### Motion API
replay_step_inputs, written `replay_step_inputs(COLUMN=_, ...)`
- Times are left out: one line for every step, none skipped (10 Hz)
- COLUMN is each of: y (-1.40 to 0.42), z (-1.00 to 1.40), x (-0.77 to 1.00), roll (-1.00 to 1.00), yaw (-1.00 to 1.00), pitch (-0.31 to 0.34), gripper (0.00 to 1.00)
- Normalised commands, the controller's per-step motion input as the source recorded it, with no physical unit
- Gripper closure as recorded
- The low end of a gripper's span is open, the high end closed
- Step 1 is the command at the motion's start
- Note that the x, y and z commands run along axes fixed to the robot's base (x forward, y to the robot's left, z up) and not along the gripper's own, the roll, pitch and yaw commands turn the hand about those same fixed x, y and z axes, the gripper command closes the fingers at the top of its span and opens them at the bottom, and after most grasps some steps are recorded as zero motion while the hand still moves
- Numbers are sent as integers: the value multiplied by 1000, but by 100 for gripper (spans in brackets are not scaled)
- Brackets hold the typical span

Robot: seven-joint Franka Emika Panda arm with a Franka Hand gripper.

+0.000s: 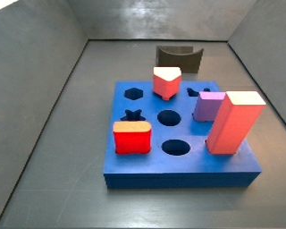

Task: Pick up the round object. Move up. Move to above the board. Insert the round object.
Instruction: Move to above the board.

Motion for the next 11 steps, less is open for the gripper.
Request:
replay_step_inputs(y=3, z=1, x=-409, roll=38, yaw=21, pitch=63, gripper=100)
replay_step_inputs(y=3, z=3, x=-408, roll=39, yaw=21, pitch=62, gripper=100)
replay_step_inputs(y=3, z=4, x=-408, roll=39, yaw=21, pitch=62, gripper=100)
replay_step_inputs(y=4, z=5, x=-407, roll=39, yaw=21, pitch=61, gripper=100)
replay_step_inputs(y=4, z=6, x=-407, roll=39, yaw=21, pitch=61, gripper=100)
replay_step_inputs(y=4, z=7, x=-407, roll=39, yaw=21, pitch=60, gripper=100)
replay_step_inputs(y=4, z=7, x=-407, roll=39, yaw=21, pitch=60, gripper=100)
replay_step_inputs(y=4, z=7, x=-407, roll=39, yaw=21, pitch=60, gripper=100)
replay_step_inputs(y=4, z=7, x=-407, roll=39, yaw=21, pitch=60, gripper=100)
replay_step_inputs(y=4, z=7, x=-407, roll=39, yaw=21, pitch=60, gripper=100)
replay_step_inputs(y=4, z=7, x=-407, roll=39, yaw=21, pitch=60, gripper=100)
